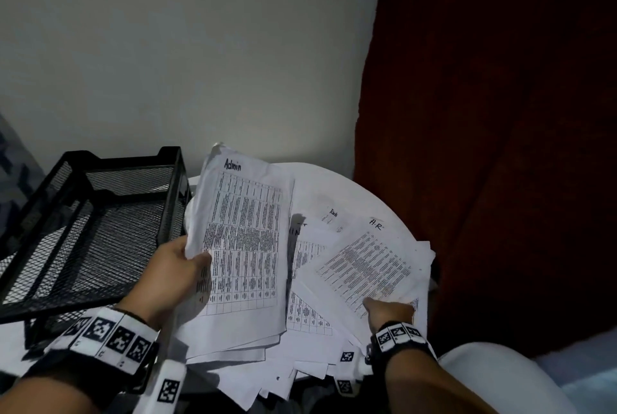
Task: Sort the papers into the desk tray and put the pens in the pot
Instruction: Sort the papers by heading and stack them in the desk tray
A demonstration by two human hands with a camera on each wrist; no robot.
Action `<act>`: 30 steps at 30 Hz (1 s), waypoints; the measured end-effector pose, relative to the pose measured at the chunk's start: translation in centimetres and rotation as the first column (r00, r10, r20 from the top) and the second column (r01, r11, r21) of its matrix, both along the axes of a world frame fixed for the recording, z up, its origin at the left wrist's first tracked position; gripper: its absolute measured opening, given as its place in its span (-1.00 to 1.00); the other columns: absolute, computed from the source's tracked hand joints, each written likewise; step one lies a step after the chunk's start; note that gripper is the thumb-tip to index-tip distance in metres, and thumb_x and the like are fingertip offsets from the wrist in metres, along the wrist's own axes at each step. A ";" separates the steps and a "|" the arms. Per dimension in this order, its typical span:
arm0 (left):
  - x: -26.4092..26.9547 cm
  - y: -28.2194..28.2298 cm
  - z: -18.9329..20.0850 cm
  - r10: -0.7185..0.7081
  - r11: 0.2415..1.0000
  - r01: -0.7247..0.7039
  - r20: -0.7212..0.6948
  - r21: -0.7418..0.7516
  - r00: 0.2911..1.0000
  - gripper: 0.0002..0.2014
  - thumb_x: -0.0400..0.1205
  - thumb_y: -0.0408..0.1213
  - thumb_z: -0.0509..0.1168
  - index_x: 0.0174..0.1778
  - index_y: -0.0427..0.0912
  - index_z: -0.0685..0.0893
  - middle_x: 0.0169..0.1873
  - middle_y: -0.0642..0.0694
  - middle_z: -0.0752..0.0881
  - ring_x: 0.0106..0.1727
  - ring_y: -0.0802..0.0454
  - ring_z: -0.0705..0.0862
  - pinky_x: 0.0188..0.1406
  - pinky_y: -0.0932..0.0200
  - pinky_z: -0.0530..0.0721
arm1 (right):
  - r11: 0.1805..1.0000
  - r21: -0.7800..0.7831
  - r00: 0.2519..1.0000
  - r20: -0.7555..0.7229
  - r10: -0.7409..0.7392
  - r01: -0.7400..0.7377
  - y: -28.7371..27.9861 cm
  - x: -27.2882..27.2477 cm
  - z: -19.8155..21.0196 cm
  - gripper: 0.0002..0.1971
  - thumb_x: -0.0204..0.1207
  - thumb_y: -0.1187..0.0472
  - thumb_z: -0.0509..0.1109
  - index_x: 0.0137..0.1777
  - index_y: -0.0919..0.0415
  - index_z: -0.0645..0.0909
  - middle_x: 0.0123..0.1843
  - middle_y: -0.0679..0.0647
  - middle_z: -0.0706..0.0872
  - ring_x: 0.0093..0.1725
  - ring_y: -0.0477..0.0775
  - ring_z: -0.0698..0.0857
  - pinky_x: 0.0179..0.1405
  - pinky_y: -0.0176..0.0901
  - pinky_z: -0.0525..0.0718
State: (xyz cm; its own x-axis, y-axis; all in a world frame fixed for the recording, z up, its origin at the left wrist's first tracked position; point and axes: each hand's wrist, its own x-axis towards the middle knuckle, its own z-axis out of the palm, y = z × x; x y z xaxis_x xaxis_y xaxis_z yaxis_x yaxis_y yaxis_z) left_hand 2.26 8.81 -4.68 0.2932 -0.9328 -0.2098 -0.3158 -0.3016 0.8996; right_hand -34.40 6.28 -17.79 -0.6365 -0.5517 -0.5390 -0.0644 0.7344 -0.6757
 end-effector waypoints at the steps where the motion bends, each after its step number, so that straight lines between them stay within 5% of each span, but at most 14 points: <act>1: 0.0 0.0 0.0 -0.002 1.000 0.002 0.006 0.005 1.000 -0.97 0.72 -0.34 0.37 0.02 -0.22 0.68 -0.34 -0.26 0.74 -0.38 -0.18 0.70 -0.35 -0.14 0.74 | 0.999 0.014 0.999 -0.011 0.034 -0.034 0.1 -0.1 -0.2 -0.41 0.45 0.23 0.65 0.41 0.52 0.60 0.27 0.33 0.75 0.30 0.36 0.76 0.24 0.07 0.73; 5: 0.1 0.1 0.0 -0.002 1.000 0.002 0.039 0.002 0.999 -0.97 0.71 -0.34 0.39 -0.01 -0.22 0.69 -0.33 -0.27 0.76 -0.35 -0.24 0.74 -0.26 -0.26 0.80 | 0.984 0.087 0.976 -0.135 0.169 -0.158 0.6 -0.8 -0.2 -0.72 0.68 0.13 0.40 0.19 0.36 0.71 0.32 0.33 0.78 0.32 0.33 0.76 0.21 0.05 0.70; 8: 0.0 0.1 0.5 -0.007 1.000 0.006 0.040 0.016 0.999 -0.97 0.71 -0.33 0.39 -0.02 -0.20 0.68 -0.31 -0.29 0.79 -0.32 -0.32 0.79 -0.26 -0.36 0.81 | 0.975 0.065 0.951 -0.216 0.221 -0.212 0.6 -0.9 0.8 -0.81 0.75 0.12 0.30 0.00 0.25 0.60 0.29 0.34 0.80 0.31 0.33 0.76 0.21 0.04 0.69; 13: 0.1 -0.3 0.5 -0.009 1.000 0.008 0.096 0.012 0.995 -0.98 0.67 -0.36 0.41 -0.03 -0.22 0.72 -0.32 -0.26 0.81 -0.27 -0.39 0.82 -0.24 -0.33 0.82 | 0.988 -0.075 0.974 -0.192 0.119 -0.135 0.1 -0.7 2.1 -0.68 0.72 0.31 0.26 0.36 0.41 0.70 0.30 0.40 0.77 0.32 0.40 0.74 0.21 0.06 0.69; 16: 0.1 -0.2 0.5 -0.013 1.000 0.011 0.117 0.016 0.993 -0.97 0.67 -0.37 0.40 -0.01 -0.25 0.72 -0.30 -0.28 0.79 -0.33 -0.28 0.77 -0.32 -0.11 0.75 | 0.983 -0.132 0.976 -0.194 0.104 -0.131 0.1 -0.5 3.0 -0.63 0.74 0.35 0.23 0.47 0.38 0.64 0.28 0.36 0.76 0.34 0.39 0.72 0.26 0.06 0.67; 18: 0.1 0.0 0.7 -0.018 1.000 0.016 0.134 0.013 0.991 -0.93 0.68 -0.38 0.40 0.04 -0.28 0.72 -0.28 -0.25 0.79 -0.32 -0.20 0.75 -0.31 0.02 0.69 | 0.978 -0.158 0.980 -0.167 0.112 -0.139 0.5 -0.6 3.5 -0.63 0.76 0.37 0.19 0.50 0.38 0.61 0.07 0.21 0.69 0.19 0.30 0.71 0.20 -0.11 0.68; 20: 0.2 0.0 0.8 -0.024 1.000 0.021 0.120 0.021 0.993 -0.90 0.68 -0.37 0.39 0.09 -0.27 0.72 -0.25 -0.25 0.81 -0.26 -0.24 0.79 -0.26 -0.04 0.76 | 0.968 -0.205 0.983 -0.140 0.118 -0.146 0.7 -0.9 2.9 -0.66 0.76 0.43 0.18 0.45 0.36 0.62 -0.18 -0.01 0.55 -0.13 0.03 0.65 -0.23 -0.57 0.59; 21: 0.2 0.1 0.8 -0.024 1.000 0.022 0.111 0.022 0.994 -0.89 0.69 -0.38 0.39 0.11 -0.27 0.72 -0.23 -0.25 0.82 -0.23 -0.25 0.81 -0.23 -0.08 0.78 | 0.962 -0.221 0.982 -0.137 0.132 -0.161 0.6 -1.1 2.3 -0.71 0.76 0.49 0.16 0.38 0.37 0.60 -0.23 -0.04 0.51 -0.31 -0.16 0.62 -0.30 -0.63 0.55; 23: 0.3 0.1 0.9 -0.021 1.000 0.019 0.102 0.018 0.995 -0.85 0.69 -0.38 0.38 0.15 -0.27 0.74 -0.21 -0.21 0.83 -0.20 -0.22 0.81 -0.21 -0.02 0.76 | 0.932 -0.335 0.986 -0.136 0.098 -0.139 0.3 -1.2 1.8 -0.59 0.74 0.61 0.10 0.53 0.53 0.52 -0.19 0.04 0.60 -0.40 -0.28 0.67 -0.23 -0.56 0.57; 26: 0.5 0.2 1.0 -0.017 1.000 0.015 0.088 0.017 0.996 -0.85 0.69 -0.38 0.37 0.15 -0.23 0.74 -0.20 -0.20 0.85 -0.18 -0.22 0.83 -0.13 -0.11 0.82 | 0.910 -0.411 0.987 -0.161 -0.020 -0.049 0.7 0.2 5.1 -0.57 0.71 0.55 0.18 0.47 0.35 0.68 0.00 0.31 0.78 -0.08 0.20 0.73 0.11 0.05 0.73; 28: 0.6 0.4 1.3 -0.008 1.000 0.007 0.077 0.017 0.997 -0.86 0.69 -0.38 0.36 0.15 -0.21 0.74 -0.18 -0.21 0.85 -0.16 -0.24 0.83 -0.07 -0.18 0.83 | 0.875 -0.482 0.990 -0.140 -0.022 -0.049 0.7 1.2 7.6 -0.60 0.75 0.47 0.18 0.46 0.28 0.69 0.21 0.32 0.78 0.08 0.36 0.72 0.23 0.12 0.71; 30: 0.7 0.4 1.3 -0.002 1.000 0.001 0.070 0.022 0.998 -0.85 0.70 -0.38 0.35 0.16 -0.20 0.73 -0.16 -0.21 0.84 -0.13 -0.23 0.82 -0.04 -0.18 0.83 | 0.815 -0.579 0.998 -0.058 -0.009 -0.026 0.6 1.9 9.7 -0.63 0.78 0.41 0.19 0.44 0.22 0.73 0.18 0.17 0.79 0.05 0.26 0.72 0.20 0.03 0.70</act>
State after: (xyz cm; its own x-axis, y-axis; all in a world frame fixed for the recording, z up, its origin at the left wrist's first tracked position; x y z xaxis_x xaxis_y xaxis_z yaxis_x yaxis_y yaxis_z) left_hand 2.96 9.17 -3.36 0.3062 -0.9287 -0.2091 -0.3780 -0.3202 0.8687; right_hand -32.54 6.85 -8.05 -0.6493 -0.7561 -0.0821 -0.1192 0.2078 -0.9709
